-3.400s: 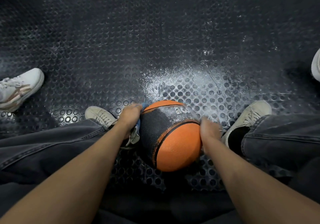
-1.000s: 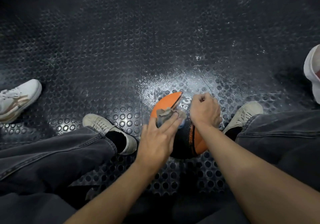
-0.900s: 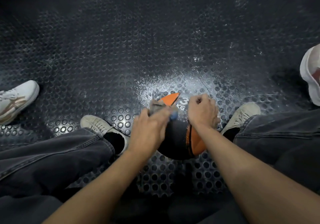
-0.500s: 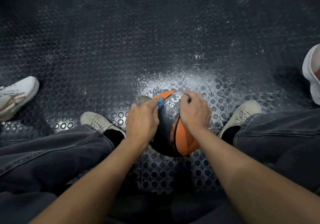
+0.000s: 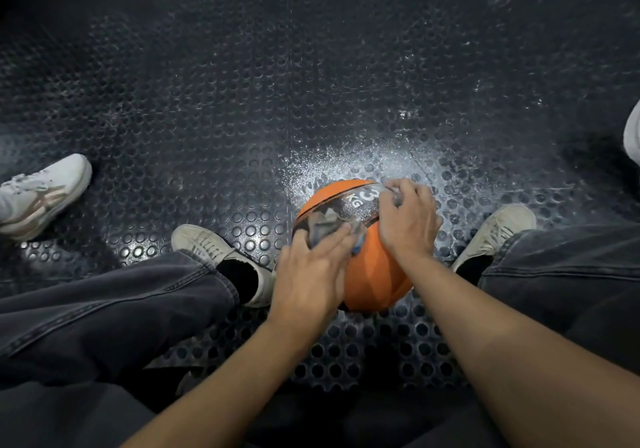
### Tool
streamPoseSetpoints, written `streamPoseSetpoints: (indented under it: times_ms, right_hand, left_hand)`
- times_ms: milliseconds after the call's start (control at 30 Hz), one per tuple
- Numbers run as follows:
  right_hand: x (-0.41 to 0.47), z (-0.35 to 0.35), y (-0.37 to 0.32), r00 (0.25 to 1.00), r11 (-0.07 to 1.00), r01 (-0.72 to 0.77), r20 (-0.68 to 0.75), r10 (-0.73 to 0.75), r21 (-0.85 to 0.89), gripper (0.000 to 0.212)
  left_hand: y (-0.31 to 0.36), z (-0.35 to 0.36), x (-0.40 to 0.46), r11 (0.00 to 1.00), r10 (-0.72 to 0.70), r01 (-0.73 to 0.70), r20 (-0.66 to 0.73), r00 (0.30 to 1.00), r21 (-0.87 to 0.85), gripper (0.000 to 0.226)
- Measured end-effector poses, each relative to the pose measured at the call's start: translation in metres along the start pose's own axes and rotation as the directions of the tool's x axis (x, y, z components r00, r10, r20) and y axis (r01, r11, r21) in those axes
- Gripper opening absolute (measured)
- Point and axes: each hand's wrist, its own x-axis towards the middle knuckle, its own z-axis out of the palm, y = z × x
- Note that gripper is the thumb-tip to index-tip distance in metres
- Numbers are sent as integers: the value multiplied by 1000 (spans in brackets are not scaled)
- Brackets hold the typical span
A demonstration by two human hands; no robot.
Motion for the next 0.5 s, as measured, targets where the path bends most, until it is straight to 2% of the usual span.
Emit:
streamPoseSetpoints:
  times_ms: [33, 67, 167, 233, 267, 333, 400, 433, 500]
  right_hand:
    - [-2, -1, 2, 999, 999, 32, 16, -32, 23, 31]
    - [-4, -2, 2, 998, 998, 51, 29, -52, 46, 35]
    - [-10, 0, -5, 999, 998, 23, 22, -24, 62, 38]
    - [-11, 4, -12, 999, 999, -23, 27, 22, 44, 39]
    - [-9, 4, -14, 999, 998, -41, 25, 40, 45, 39]
    - [-5, 1, -11, 998, 996, -55, 20, 54, 72, 38]
    - [-6, -2, -5, 999, 995, -28, 31, 25, 99, 37]
    - [-8, -2, -3, 1000, 995, -8, 31, 5, 100, 37]
    - [-13, 2, -4, 1000, 997, 5, 17, -7, 79, 36]
  left_hand:
    - [-3, 0, -2, 997, 54, -53, -7, 999, 54, 35]
    - [-6, -2, 6, 996, 46, -45, -7, 999, 70, 32]
    - [-15, -5, 42, 978, -209, 209, -46, 977, 9, 28]
    - [-16, -1, 43, 972, -231, 232, -49, 972, 22, 32]
    - [-15, 0, 35, 983, -182, 183, -41, 982, 16, 34]
    - [-11, 1, 7, 1000, 20, -20, 15, 1000, -10, 38]
    - [-19, -3, 3, 975, 216, -218, 52, 975, 46, 35]
    - [-22, -8, 13, 974, 204, -209, 62, 977, 83, 32]
    - [-25, -12, 39, 997, -26, 27, -2, 1000, 66, 27]
